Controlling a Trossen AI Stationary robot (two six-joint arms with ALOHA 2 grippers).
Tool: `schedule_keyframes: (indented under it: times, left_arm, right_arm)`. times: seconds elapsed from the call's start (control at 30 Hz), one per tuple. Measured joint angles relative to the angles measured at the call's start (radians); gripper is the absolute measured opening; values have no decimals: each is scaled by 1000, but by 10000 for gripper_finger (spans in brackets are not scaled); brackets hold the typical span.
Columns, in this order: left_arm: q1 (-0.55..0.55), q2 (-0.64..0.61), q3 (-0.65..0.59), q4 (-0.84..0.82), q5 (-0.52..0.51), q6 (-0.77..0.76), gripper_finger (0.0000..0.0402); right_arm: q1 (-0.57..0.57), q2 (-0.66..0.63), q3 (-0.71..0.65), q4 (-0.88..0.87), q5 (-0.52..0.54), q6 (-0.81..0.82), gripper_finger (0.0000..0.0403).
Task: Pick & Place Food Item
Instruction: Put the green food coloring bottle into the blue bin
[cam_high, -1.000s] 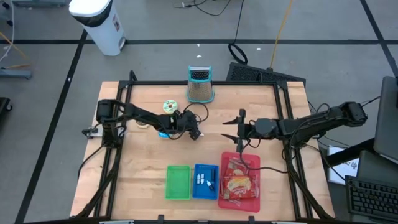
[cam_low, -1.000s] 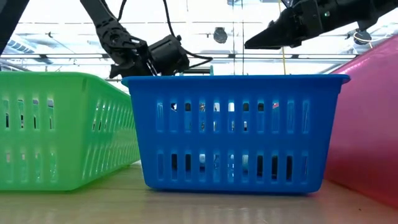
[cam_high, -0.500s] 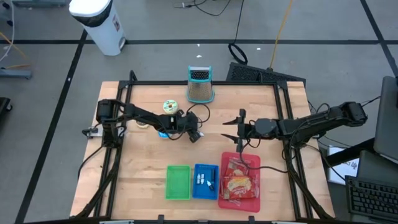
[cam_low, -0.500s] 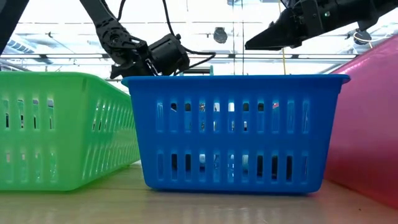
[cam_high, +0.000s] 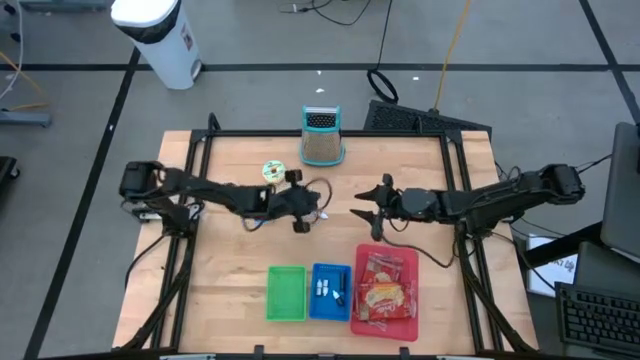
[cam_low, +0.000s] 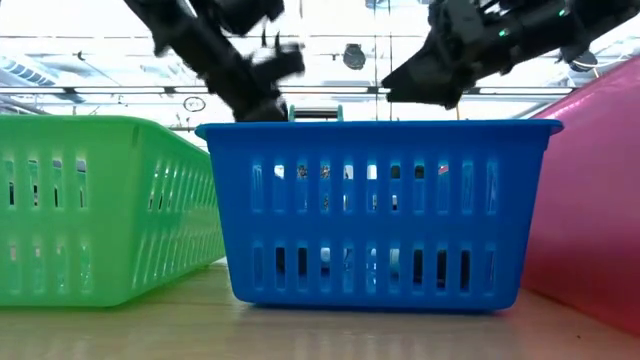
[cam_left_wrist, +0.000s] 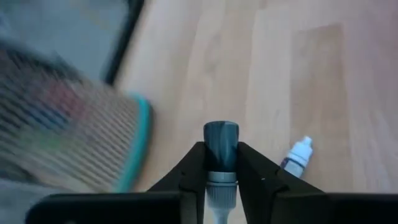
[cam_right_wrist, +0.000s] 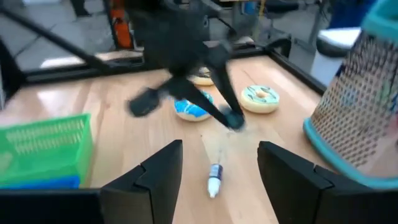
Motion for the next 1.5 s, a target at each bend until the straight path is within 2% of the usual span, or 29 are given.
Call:
schedule_keyframes:
  times: [0.13,0.23,0.3,0.37,0.53,0.7,0.87,1.07,1.23,1.5]
  left_arm:
    - [-97,-36,1,63,-162,277,88]
    - [-156,-34,1,128,-289,438,88]
    - [-182,-34,1,169,-330,499,81]
    - [-203,-35,1,184,-346,525,72]
    - [-232,-34,1,203,-363,581,65]
    - [-234,-34,1,205,-367,585,75]
    - [-243,-34,1,208,-369,588,67]
    - [-264,-34,1,241,-416,612,73]
    - [-277,-34,1,290,-417,652,75]
    - [-298,-34,1,296,-416,635,74]
  right_arm:
    - [-20,99,0,112,-1,80,197]
    - [-29,167,0,242,-1,100,201]
    - [-30,215,2,350,-5,101,205]
    - [-32,254,0,440,-14,120,211]
    - [-57,357,51,555,-152,182,239]
    - [-58,430,122,548,-159,194,265]
    - [-58,464,171,546,-161,197,270]
    - [-58,471,182,542,-163,197,238]
    - [-57,471,181,538,-189,197,197]
    - [-57,470,181,546,-237,201,138]
